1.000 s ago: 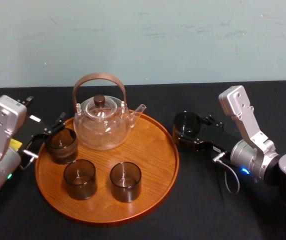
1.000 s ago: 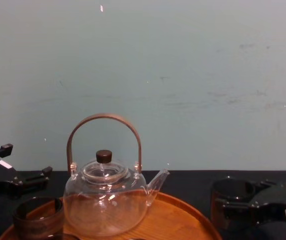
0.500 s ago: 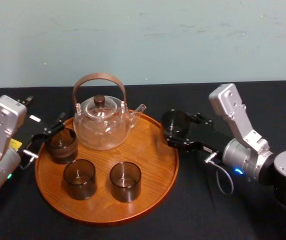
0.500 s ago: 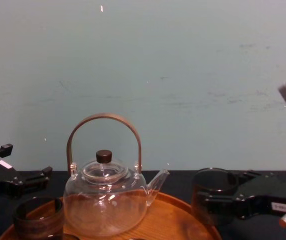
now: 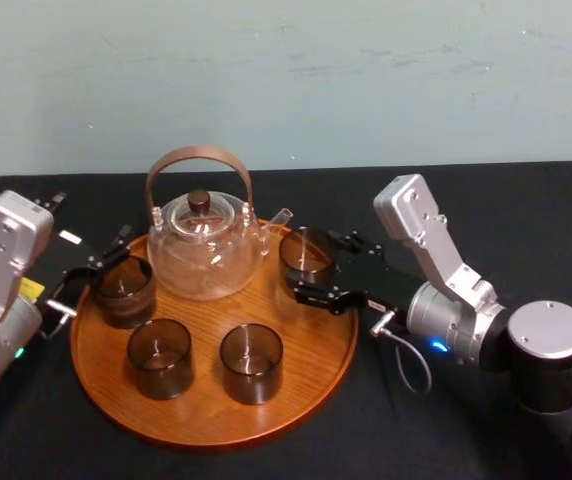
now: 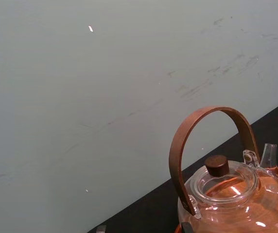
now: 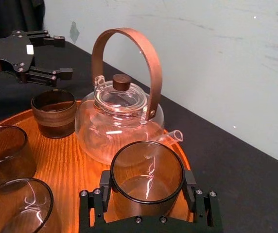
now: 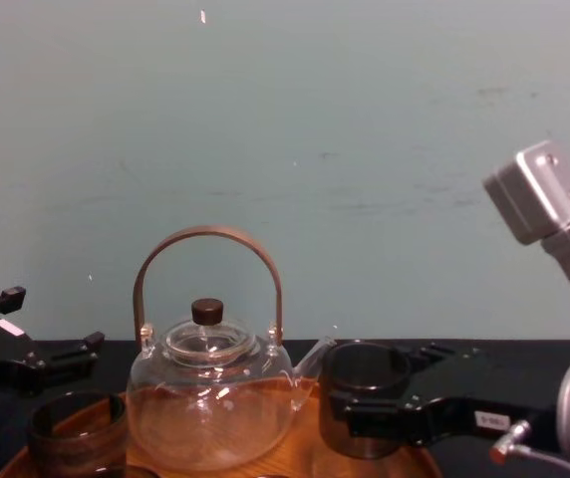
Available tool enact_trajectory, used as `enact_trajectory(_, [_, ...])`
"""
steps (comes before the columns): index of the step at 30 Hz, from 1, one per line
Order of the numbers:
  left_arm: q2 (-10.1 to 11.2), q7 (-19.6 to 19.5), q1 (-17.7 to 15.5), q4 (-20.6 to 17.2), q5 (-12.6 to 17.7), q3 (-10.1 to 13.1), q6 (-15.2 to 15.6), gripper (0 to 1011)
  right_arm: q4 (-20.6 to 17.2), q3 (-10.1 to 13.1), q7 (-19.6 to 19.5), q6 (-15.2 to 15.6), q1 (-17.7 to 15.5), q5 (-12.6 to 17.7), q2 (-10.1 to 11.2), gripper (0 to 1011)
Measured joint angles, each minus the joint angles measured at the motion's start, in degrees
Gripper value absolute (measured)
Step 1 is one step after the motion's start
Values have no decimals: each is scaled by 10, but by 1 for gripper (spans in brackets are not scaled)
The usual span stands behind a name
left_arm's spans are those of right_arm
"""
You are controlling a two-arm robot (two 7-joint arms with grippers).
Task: Pick up the glass from the table and place it on the tray.
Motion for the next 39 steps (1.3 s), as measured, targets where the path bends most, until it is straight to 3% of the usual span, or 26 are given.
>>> enact_trajectory(18, [0, 0, 0, 0, 0, 0, 0, 1001, 46, -17, 1, -16, 13, -6, -15, 898])
enact_trajectory(39, [0, 0, 0, 0, 0, 0, 0, 1002, 61, -20, -2, -16, 10, -16, -21, 898])
